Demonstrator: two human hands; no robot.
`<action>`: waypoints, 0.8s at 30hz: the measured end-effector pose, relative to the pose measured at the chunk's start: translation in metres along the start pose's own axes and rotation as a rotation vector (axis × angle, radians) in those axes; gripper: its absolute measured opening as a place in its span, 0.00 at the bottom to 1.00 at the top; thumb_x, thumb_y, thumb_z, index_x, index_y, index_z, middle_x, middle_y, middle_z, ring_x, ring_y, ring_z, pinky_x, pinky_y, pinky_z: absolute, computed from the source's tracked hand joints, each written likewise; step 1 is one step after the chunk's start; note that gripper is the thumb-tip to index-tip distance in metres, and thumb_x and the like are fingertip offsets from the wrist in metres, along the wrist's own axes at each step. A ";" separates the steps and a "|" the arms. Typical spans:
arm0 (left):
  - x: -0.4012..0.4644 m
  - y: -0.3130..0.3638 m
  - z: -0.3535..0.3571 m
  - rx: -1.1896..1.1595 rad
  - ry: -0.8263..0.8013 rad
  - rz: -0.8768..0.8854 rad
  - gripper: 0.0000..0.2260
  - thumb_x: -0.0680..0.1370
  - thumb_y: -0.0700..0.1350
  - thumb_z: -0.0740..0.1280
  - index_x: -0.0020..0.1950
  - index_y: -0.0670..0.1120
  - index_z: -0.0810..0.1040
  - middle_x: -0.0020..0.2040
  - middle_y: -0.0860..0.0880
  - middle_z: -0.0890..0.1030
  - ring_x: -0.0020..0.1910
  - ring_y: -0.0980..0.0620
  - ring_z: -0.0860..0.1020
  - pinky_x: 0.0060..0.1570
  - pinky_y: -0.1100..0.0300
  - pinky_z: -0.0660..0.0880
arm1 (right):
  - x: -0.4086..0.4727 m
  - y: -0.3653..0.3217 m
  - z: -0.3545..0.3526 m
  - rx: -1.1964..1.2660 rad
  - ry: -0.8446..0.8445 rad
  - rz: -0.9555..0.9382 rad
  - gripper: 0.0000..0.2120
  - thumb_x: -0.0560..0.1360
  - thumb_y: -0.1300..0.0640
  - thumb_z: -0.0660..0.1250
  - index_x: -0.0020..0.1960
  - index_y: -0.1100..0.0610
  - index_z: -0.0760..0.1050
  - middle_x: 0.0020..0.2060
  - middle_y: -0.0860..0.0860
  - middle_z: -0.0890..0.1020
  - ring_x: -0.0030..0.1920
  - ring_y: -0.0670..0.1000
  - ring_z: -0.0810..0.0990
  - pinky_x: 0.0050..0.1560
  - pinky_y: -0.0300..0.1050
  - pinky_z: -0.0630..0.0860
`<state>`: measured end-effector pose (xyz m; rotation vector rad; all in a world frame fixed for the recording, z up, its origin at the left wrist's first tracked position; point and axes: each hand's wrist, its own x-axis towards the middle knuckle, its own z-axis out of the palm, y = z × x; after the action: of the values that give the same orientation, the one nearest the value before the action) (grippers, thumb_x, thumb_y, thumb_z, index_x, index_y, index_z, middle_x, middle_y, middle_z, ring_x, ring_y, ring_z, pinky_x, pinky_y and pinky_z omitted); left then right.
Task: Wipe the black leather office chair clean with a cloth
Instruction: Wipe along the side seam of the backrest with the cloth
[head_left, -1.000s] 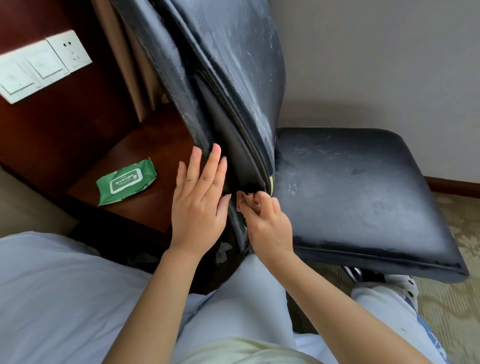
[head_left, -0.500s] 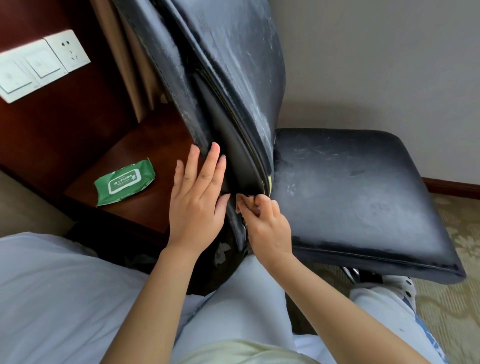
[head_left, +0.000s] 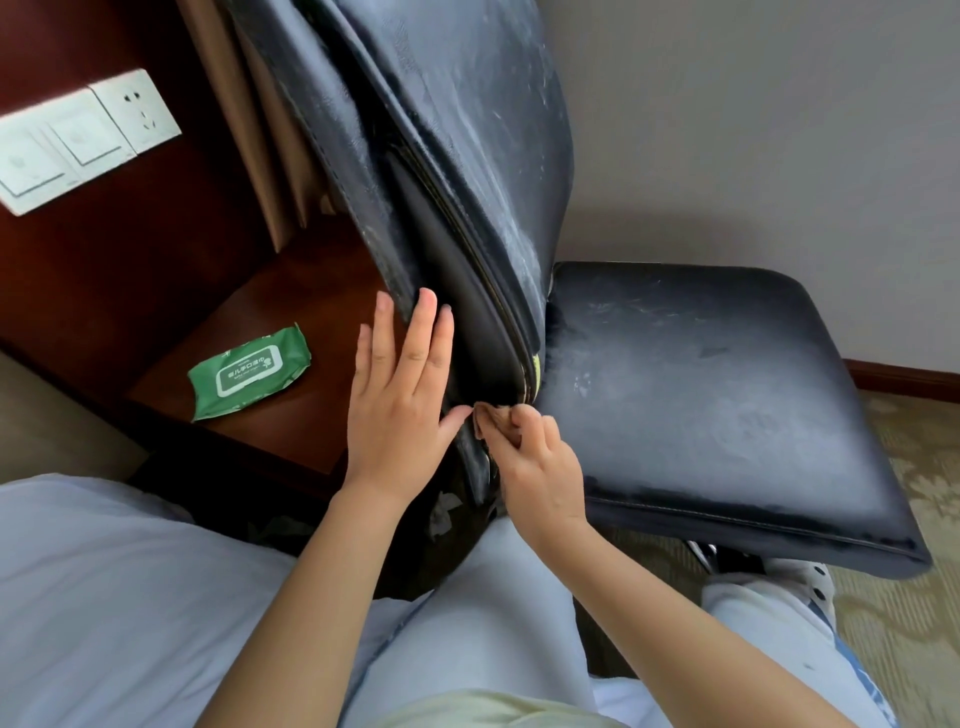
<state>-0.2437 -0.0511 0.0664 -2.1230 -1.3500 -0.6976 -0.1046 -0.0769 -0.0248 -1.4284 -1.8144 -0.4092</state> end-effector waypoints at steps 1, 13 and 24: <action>0.000 0.000 0.000 0.005 -0.013 0.002 0.48 0.65 0.52 0.79 0.76 0.41 0.55 0.76 0.44 0.51 0.74 0.36 0.52 0.72 0.44 0.52 | 0.003 -0.002 -0.002 0.017 0.041 0.000 0.29 0.65 0.63 0.77 0.64 0.57 0.74 0.50 0.53 0.68 0.41 0.54 0.70 0.29 0.42 0.72; 0.008 -0.008 0.004 0.027 -0.094 0.006 0.56 0.58 0.53 0.82 0.76 0.41 0.52 0.76 0.43 0.48 0.74 0.36 0.52 0.71 0.43 0.53 | -0.004 0.024 0.014 -0.022 -0.119 -0.121 0.38 0.62 0.65 0.78 0.67 0.55 0.65 0.49 0.54 0.72 0.36 0.55 0.74 0.28 0.45 0.73; 0.011 -0.014 0.005 0.002 -0.135 -0.028 0.54 0.59 0.44 0.83 0.76 0.39 0.53 0.77 0.42 0.47 0.74 0.37 0.50 0.71 0.44 0.52 | 0.013 0.000 0.026 -0.061 -0.220 -0.034 0.32 0.59 0.65 0.77 0.63 0.59 0.77 0.47 0.55 0.67 0.34 0.55 0.72 0.26 0.41 0.66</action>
<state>-0.2518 -0.0360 0.0723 -2.1873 -1.4526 -0.5715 -0.1156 -0.0507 -0.0324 -1.5363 -2.0190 -0.3374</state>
